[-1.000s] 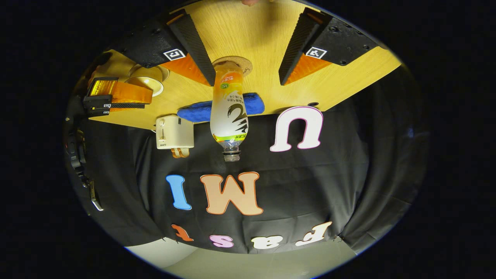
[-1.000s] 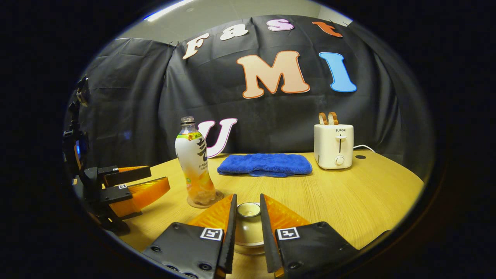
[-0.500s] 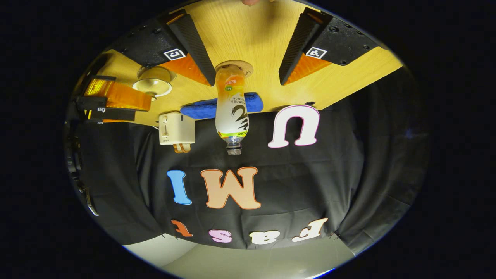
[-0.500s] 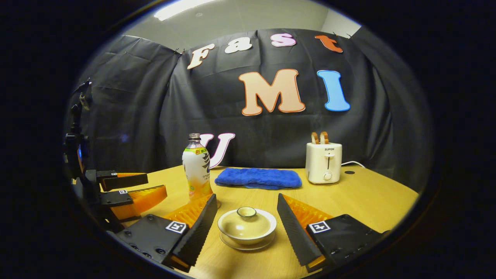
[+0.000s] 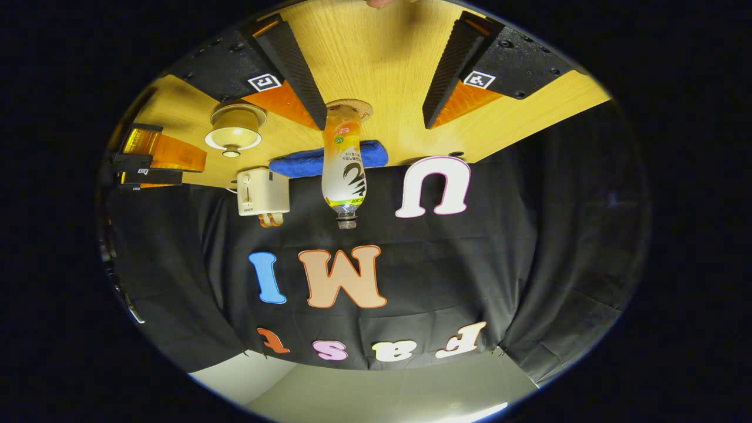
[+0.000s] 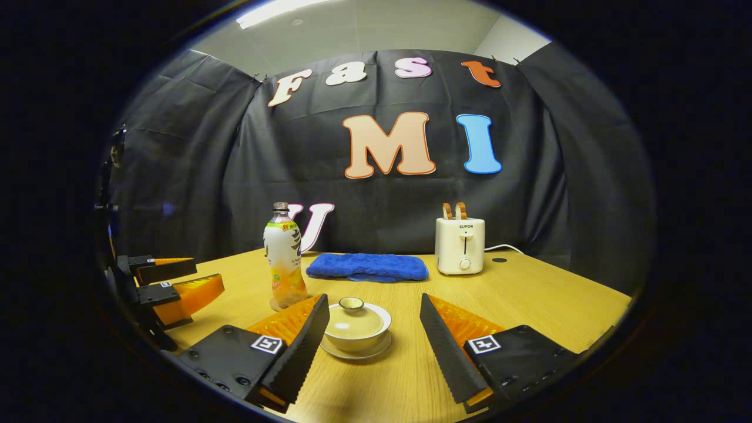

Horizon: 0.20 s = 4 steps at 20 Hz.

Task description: Open the teacup lid with one hand, grasp the water bottle and pour water into the teacup with the other hand; after pouring, place the water bottle on the coaster and then close the teacup lid.

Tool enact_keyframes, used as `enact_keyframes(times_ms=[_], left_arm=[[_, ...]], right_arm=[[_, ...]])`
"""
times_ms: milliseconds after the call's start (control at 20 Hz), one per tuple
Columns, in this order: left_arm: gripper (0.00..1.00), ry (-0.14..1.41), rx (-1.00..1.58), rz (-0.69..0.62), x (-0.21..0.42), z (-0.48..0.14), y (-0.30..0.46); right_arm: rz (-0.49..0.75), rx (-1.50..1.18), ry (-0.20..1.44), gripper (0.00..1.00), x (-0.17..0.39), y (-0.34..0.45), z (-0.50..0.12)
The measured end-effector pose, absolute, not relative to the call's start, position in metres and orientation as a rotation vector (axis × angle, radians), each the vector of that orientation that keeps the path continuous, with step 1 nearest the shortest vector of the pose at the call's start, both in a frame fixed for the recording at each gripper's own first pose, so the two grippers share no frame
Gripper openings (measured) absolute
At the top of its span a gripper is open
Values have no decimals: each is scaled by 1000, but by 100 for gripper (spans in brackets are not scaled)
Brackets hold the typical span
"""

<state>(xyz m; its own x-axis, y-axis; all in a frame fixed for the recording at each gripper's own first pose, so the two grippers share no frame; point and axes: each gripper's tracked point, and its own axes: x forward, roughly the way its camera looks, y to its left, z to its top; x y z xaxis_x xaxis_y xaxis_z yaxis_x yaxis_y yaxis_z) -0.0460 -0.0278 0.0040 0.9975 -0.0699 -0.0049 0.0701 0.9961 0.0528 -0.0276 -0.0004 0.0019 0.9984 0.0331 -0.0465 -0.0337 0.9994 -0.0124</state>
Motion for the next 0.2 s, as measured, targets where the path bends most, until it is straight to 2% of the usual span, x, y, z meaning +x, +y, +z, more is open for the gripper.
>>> enact_keyframes(times_ms=[200], left_arm=[[95,-6,44,-57,-48,5,-24]], right_arm=[[18,-6,62,97,-29,0,-8]])
